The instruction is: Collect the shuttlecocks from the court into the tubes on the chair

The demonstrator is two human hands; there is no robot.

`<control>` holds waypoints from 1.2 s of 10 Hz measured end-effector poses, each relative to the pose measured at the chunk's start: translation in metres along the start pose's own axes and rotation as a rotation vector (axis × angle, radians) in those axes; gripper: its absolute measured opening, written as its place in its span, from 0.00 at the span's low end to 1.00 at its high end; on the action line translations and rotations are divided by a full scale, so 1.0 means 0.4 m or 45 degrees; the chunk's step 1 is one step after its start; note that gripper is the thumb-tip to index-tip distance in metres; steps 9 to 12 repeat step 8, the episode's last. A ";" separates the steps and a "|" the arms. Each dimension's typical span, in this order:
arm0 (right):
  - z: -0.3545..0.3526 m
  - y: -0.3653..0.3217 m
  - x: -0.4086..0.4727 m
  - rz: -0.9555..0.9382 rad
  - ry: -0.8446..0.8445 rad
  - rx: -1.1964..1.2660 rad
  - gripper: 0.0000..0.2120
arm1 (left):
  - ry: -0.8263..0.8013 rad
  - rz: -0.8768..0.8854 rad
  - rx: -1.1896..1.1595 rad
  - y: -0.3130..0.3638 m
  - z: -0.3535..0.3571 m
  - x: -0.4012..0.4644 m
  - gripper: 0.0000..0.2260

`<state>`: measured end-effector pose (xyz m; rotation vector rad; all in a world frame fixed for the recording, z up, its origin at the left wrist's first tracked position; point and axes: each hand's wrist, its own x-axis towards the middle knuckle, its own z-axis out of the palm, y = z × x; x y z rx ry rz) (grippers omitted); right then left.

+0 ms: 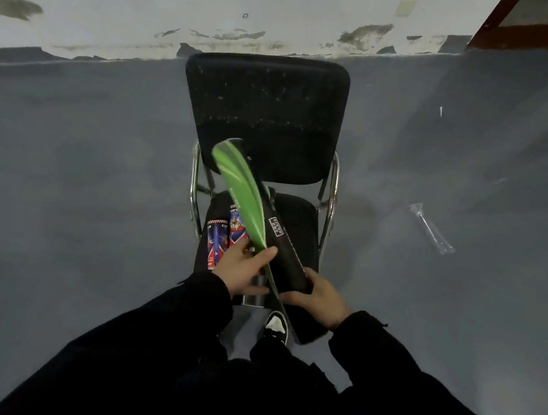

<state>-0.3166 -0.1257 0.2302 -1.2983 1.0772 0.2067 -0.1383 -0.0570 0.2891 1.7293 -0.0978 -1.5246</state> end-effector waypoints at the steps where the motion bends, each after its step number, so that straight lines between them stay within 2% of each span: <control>1: 0.054 0.092 0.081 0.142 0.182 0.159 0.47 | 0.040 -0.088 -0.029 -0.011 -0.001 0.013 0.16; 2: 0.096 0.119 0.131 0.289 0.348 0.317 0.38 | 0.130 -0.079 0.055 -0.058 -0.029 0.025 0.25; 3: 0.112 0.140 0.217 0.408 0.418 0.391 0.40 | 0.282 -0.026 0.168 -0.106 -0.075 0.032 0.32; 4: 0.133 0.180 0.297 0.472 0.484 0.346 0.43 | 0.325 -0.055 0.137 -0.144 -0.116 0.027 0.25; 5: 0.157 0.195 0.356 0.493 0.547 0.259 0.42 | 0.336 -0.121 0.130 -0.181 -0.162 0.024 0.14; 6: 0.165 0.209 0.408 0.486 0.580 0.169 0.42 | 0.356 -0.174 0.140 -0.208 -0.193 0.029 0.07; 7: 0.166 0.238 0.455 0.429 0.610 0.179 0.41 | 0.334 -0.177 0.132 -0.229 -0.201 0.043 0.04; 8: 0.166 0.247 0.484 0.390 0.589 0.197 0.38 | 0.313 -0.150 0.222 -0.238 -0.199 0.064 0.07; 12: 0.166 0.247 0.484 0.390 0.589 0.197 0.38 | 0.313 -0.150 0.222 -0.238 -0.199 0.064 0.07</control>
